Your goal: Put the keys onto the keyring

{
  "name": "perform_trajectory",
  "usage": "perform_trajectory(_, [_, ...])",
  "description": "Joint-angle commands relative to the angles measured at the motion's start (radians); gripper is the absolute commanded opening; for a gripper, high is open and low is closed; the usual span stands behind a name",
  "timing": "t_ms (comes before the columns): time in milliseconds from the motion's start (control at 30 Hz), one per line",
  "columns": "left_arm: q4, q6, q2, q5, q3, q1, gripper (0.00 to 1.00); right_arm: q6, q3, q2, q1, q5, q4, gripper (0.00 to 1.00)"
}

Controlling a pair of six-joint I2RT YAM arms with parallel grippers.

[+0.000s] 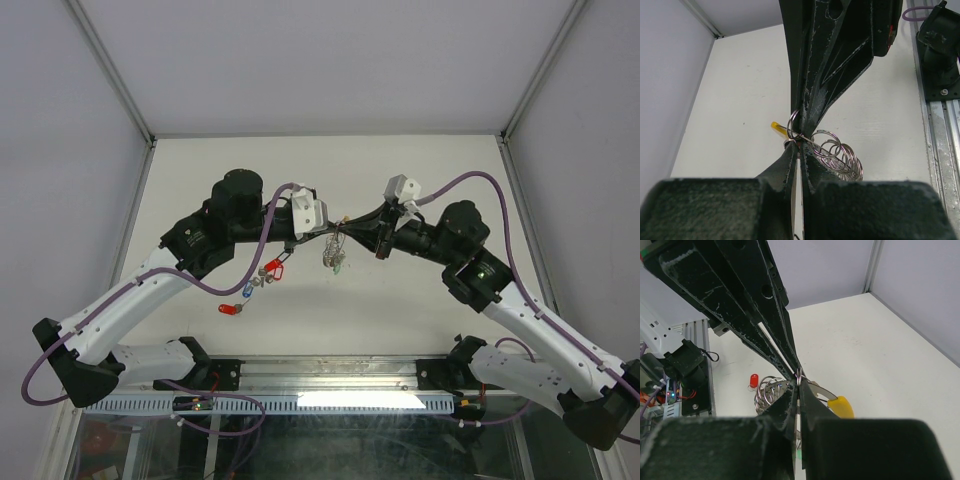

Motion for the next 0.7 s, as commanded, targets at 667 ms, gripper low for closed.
perform_trajectory(667, [0.040, -0.037, -0.090, -0.029, 0.004, -0.007, 0.26, -0.125, 0.012, -0.082, 0.010, -0.053, 0.109, 0.00])
